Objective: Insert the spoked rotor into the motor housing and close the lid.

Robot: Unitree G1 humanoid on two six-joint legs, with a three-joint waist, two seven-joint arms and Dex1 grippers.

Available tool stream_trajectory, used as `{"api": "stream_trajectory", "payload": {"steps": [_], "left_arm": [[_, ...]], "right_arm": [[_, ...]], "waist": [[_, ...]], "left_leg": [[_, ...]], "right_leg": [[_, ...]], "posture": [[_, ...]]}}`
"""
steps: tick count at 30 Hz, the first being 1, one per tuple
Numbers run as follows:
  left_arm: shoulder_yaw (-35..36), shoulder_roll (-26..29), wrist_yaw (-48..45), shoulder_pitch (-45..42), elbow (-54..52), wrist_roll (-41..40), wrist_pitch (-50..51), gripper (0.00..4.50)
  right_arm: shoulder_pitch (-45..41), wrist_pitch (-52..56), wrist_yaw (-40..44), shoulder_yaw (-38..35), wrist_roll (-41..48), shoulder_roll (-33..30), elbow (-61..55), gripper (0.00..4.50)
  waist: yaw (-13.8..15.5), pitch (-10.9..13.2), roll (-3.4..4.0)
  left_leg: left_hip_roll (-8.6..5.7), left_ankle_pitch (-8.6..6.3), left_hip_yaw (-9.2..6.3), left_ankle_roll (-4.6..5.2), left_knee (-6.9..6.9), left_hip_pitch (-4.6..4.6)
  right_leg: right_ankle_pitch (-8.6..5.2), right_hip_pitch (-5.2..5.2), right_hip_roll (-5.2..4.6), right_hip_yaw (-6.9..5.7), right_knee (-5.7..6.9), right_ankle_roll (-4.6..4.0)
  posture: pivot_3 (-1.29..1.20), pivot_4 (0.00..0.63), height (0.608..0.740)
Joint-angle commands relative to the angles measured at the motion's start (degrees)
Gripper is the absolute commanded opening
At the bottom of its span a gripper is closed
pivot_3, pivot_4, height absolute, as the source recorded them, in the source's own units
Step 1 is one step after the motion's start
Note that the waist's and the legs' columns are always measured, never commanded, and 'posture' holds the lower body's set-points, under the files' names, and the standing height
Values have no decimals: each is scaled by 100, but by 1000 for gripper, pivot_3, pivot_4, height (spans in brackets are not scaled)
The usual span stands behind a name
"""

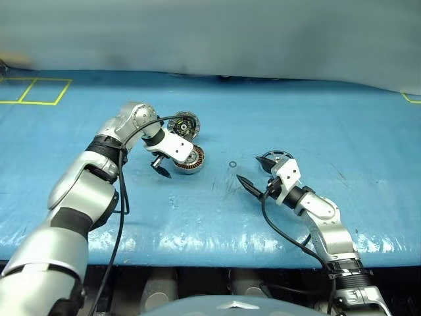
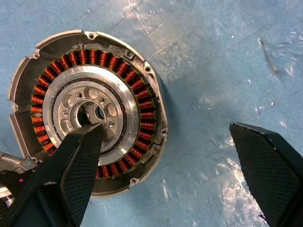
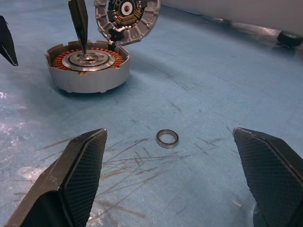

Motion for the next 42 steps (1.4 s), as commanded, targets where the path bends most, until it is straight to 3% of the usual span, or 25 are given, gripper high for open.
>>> {"api": "stream_trajectory", "payload": {"steps": [1,20,32,35,40,42], "left_arm": [[248,94,75,-219,-64,-110,7,4500],[98,-70,12,218,74,95,85,4500],[-113,-296,540,376,601,550,144,4500],[-130,-364,515,425,720,577,200,3929],[-144,-409,897,446,734,688,85,2352],[-143,-415,791,424,649,667,45,2352]], "right_arm": [[17,-65,-32,-30,26,22,-226,4464],[15,-78,-69,-5,-4,35,-254,4464],[168,-79,-162,-32,-10,9,-424,4464],[193,-65,-175,-63,-5,-26,-480,4500],[229,-42,-196,-89,5,-74,-556,4500],[238,-42,-196,-96,8,-88,-567,4500]], "waist": [[-17,0,0],[-35,0,0],[-34,-4,2],[-36,-6,3],[-49,-14,10],[-45,-17,15]], "left_leg": [[0,0,0,0,-1,0],[1,0,0,0,-4,1],[0,0,0,0,-4,24],[-1,0,1,0,-4,46],[0,-1,3,1,-9,97],[0,-1,3,1,-8,101]], "right_leg": [[1,-1,1,0,0,-3],[3,-2,2,1,1,-7],[-6,20,2,1,6,7],[-8,43,2,3,8,12],[-11,85,3,6,6,10],[-11,91,3,6,8,10]], "posture": [[0,150,740],[0,150,740],[0,150,740],[0,150,740],[0,150,740],[0,150,740]]}}
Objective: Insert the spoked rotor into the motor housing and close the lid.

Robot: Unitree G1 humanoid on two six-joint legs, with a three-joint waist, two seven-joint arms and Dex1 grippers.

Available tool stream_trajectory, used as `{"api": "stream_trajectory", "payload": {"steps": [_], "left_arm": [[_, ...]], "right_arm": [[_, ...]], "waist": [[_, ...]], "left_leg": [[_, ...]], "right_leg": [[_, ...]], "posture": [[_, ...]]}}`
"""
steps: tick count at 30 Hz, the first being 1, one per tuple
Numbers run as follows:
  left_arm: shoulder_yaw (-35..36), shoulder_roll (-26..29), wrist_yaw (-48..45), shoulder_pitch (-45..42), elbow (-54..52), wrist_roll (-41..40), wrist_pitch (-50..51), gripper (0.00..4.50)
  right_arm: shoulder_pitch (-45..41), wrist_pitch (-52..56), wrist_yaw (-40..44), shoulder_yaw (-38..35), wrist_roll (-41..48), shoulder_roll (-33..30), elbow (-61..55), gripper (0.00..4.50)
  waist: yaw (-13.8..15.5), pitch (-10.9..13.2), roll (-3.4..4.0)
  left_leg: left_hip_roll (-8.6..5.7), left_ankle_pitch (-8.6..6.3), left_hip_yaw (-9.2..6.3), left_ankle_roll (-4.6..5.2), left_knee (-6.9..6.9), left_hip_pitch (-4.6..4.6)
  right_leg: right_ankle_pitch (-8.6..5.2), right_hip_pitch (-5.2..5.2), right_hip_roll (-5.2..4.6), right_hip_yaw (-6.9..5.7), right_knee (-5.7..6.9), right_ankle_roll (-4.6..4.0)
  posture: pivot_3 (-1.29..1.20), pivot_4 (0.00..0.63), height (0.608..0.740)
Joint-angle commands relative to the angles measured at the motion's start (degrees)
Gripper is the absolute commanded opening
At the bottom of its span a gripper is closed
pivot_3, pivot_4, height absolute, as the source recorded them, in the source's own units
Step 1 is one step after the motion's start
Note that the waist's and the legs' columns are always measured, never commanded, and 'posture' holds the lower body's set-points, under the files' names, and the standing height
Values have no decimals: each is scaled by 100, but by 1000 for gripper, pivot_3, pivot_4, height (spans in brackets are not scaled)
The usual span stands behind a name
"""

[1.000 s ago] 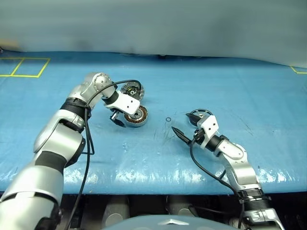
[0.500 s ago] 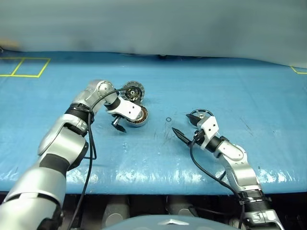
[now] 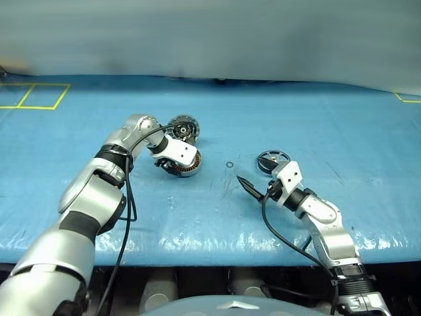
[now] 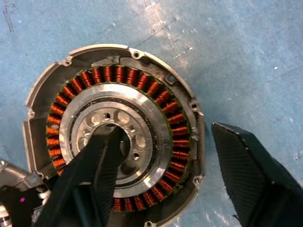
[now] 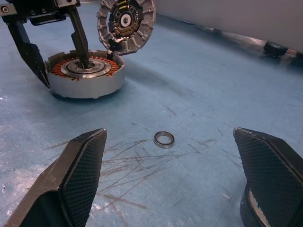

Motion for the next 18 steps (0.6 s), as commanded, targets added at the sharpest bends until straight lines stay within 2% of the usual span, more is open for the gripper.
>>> {"api": "stream_trajectory", "payload": {"steps": [1,5,13,18], "left_arm": [[-146,-53,-178,175,-18,121,-68,2352],[-101,-23,-584,223,-522,-38,2,2352],[-4,229,-1659,782,-2390,-617,926,2352],[-294,480,-1787,1041,-3524,-1064,1574,2352]], "right_arm": [[11,-55,-34,-127,31,-53,-258,4500],[-16,-54,-25,-131,38,-63,-230,4500],[-71,-77,-18,-115,31,-53,-188,4500],[-80,-122,-10,-79,12,-23,-132,4500]], "waist": [[1,0,-1],[3,0,0],[4,1,0],[2,3,0]], "left_leg": [[0,0,-1,0,0,-1],[-1,0,0,0,-2,-6],[1,-5,-1,8,-16,-12],[3,-5,-1,8,-16,-14]], "right_leg": [[0,0,1,0,0,0],[0,-1,0,1,-6,0],[-8,-7,-1,-1,-11,-15],[-11,-11,0,-1,-10,-18]], "posture": [[0,150,740],[0,150,740],[0,150,740],[0,150,740]]}}
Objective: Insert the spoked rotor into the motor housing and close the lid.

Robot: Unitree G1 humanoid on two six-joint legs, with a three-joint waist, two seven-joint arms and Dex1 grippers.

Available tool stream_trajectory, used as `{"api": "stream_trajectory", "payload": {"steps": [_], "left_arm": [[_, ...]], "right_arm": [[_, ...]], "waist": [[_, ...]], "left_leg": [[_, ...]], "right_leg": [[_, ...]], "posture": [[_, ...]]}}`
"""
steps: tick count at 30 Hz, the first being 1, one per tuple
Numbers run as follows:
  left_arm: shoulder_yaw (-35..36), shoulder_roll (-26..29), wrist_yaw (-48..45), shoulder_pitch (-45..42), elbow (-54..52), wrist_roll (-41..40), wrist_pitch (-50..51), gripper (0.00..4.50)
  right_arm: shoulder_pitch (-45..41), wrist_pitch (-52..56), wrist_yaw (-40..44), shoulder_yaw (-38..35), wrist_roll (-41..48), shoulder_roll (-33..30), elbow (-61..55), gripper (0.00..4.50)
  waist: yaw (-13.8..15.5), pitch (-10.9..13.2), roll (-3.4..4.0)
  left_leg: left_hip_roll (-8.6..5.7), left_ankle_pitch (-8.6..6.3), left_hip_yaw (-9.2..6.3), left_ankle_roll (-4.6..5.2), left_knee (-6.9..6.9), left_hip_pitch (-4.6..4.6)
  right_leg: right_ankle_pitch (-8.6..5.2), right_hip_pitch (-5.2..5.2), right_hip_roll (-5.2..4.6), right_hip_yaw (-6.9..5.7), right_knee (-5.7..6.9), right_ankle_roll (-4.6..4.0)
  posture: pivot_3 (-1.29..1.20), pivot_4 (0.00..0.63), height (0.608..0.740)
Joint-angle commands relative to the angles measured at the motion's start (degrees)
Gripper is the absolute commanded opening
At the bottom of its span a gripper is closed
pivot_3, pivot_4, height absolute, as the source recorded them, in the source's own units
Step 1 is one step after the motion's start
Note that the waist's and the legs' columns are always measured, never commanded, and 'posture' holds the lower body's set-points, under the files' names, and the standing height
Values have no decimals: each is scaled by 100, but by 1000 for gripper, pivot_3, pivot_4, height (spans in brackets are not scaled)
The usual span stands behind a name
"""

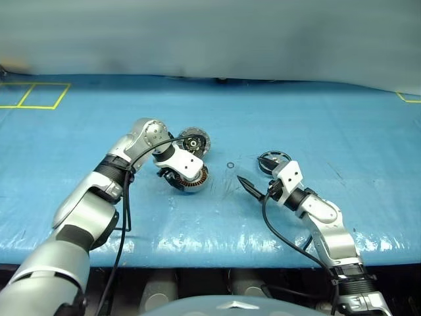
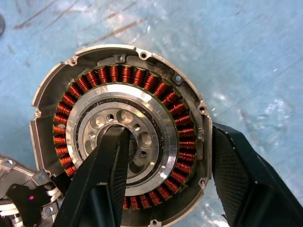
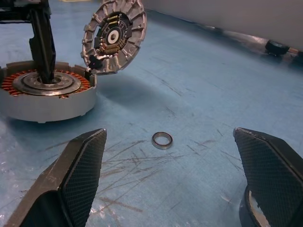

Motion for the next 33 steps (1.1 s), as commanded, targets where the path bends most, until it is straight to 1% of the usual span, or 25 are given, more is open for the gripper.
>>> {"api": "stream_trajectory", "payload": {"steps": [1,7,12,13,14,16,17,19,24,26,30,33], "left_arm": [[-206,110,-113,105,-751,-315,437,2352],[-332,117,-98,273,-1402,-313,880,2352],[-368,85,363,325,-1290,46,738,2352],[-346,73,419,349,-1278,54,763,2855],[-282,29,574,389,-1290,54,824,3051],[-146,-73,817,471,-1371,-6,1076,3732],[-119,-76,738,498,-1456,-101,1223,3980],[-71,13,480,565,-1708,-321,1449,3980],[76,251,181,710,-2282,-679,2006,3980],[192,439,18,813,-2579,-912,2183,3980],[405,748,41,940,-2840,-1152,2191,3980],[843,815,167,1040,-2959,-1638,2361,3980]], "right_arm": [[-54,-135,-14,-73,9,1,-128,4500],[-49,-147,-6,-42,-1,35,-111,4500],[-28,-128,1,-32,4,47,-140,4500],[-27,-126,1,-30,1,48,-142,4500],[-22,-122,4,-29,3,51,-147,4500],[-4,-109,12,-26,12,52,-167,4500],[-6,-102,16,-26,17,54,-165,4500],[-26,-86,28,-24,33,64,-136,4500],[-74,-46,81,3,70,103,-61,4500],[-134,-35,108,32,79,141,11,4500],[-236,-10,167,39,124,202,158,4500],[-371,169,52,14,72,254,329,4500]], "waist": [[4,1,-1],[7,2,-1],[16,2,-1],[15,2,-1],[14,2,-1],[15,2,-1],[15,2,-1],[12,2,-1],[2,3,0],[-1,4,0],[-7,5,1],[2,5,1]], "left_leg": [[0,0,0,0,0,0],[-1,0,1,0,2,-2],[-1,0,0,0,3,-1],[-1,0,0,0,4,-1],[-1,0,1,0,5,-1],[-1,0,2,0,6,0],[-1,0,1,0,7,-1],[0,0,1,0,7,-2],[1,0,1,0,0,-1],[2,0,0,0,-3,-1],[4,0,1,0,-5,0],[4,0,1,0,-3,0]], "right_leg": [[0,0,0,0,1,0],[-2,-1,-1,0,0,-2],[-4,-1,0,0,0,-5],[-4,-1,0,0,0,-6],[-4,-1,-1,0,0,-7],[-5,-1,-1,2,0,-7],[-5,-1,-1,1,0,-7],[-5,-1,0,1,0,-7],[-4,-4,1,0,0,-6],[-5,-4,1,-1,0,-7],[-5,-7,2,-1,1,-7],[-13,-7,1,-1,1,-21]], "posture": [[0,150,740],[0,150,740],[0,150,740],[0,150,740],[0,150,740],[0,150,740],[0,150,740],[0,150,740],[0,150,740],[0,150,740],[0,150,740],[0,150,740]]}}
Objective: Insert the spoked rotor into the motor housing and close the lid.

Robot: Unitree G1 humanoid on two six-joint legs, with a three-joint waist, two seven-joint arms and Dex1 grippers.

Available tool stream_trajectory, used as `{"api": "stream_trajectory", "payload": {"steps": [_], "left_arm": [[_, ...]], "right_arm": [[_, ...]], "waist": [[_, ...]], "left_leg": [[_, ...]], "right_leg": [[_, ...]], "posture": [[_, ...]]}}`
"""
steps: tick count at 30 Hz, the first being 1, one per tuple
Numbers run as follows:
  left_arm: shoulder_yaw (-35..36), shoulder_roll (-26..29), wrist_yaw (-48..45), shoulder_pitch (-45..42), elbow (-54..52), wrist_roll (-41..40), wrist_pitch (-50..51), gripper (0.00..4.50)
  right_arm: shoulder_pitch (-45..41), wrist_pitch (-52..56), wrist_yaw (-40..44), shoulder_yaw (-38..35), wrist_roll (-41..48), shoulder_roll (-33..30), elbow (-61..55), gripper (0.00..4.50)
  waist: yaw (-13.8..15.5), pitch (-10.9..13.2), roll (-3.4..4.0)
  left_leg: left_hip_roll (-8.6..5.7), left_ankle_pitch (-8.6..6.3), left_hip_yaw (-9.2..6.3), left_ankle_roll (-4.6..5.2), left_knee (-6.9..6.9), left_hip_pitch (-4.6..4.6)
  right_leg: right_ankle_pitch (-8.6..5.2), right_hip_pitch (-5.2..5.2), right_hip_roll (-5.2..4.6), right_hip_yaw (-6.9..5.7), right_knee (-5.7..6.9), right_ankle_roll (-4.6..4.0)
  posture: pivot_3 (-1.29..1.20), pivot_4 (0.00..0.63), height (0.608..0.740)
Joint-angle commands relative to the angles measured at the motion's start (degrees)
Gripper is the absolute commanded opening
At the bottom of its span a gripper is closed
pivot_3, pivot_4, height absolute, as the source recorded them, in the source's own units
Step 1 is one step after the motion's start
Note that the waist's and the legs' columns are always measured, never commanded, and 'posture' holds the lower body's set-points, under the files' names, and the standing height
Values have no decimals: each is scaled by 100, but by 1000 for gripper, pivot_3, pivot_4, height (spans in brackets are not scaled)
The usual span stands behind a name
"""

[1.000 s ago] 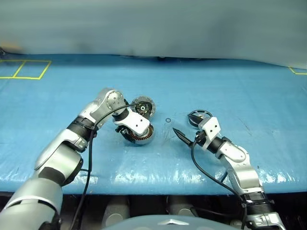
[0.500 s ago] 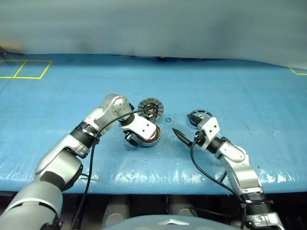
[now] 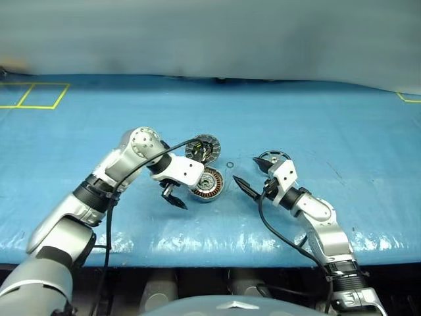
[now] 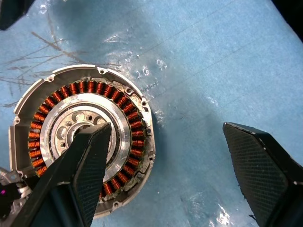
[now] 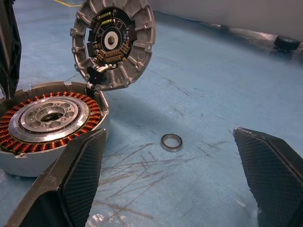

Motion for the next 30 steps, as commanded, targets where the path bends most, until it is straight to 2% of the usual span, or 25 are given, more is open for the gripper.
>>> {"api": "stream_trajectory", "payload": {"steps": [1,4,8,14,21,30], "left_arm": [[728,29,244,100,-316,-667,308,3980],[1306,-58,716,329,-427,-1127,639,3980],[2074,-271,1418,1113,-816,-1845,1063,3980],[2704,-625,2304,2291,-1339,-2429,1019,3980],[2907,-783,2847,3423,-1732,-2641,615,3980],[2907,-1011,3356,4162,-1804,-2601,-91,3980]], "right_arm": [[-238,215,-211,-60,-31,62,133,4500],[-380,439,-496,10,-285,88,332,4500],[-434,731,-585,240,-493,124,308,4500],[-539,1063,-585,399,-548,146,243,4500],[-1006,1301,-665,462,-639,290,717,4500],[-1549,1468,-701,597,-814,469,1492,4500]], "waist": [[2,0,-1],[5,1,0],[-12,0,1],[9,1,1],[3,1,0],[-21,0,1]], "left_leg": [[-1,0,0,0,1,-1],[-1,0,1,0,4,-4],[1,0,0,0,-4,-1],[3,0,-3,-1,-15,-6],[3,2,2,-5,-12,0],[2,4,7,-7,-14,2]], "right_leg": [[-1,0,-1,0,0,-1],[-1,0,-3,0,-2,-1],[8,-4,-2,-2,1,14],[9,-12,-2,-6,1,9],[10,-10,-4,-2,0,14],[10,-9,-5,1,-5,12]], "posture": [[0,150,740],[0,150,740],[0,150,740],[0,150,740],[0,150,740],[0,150,740]]}}
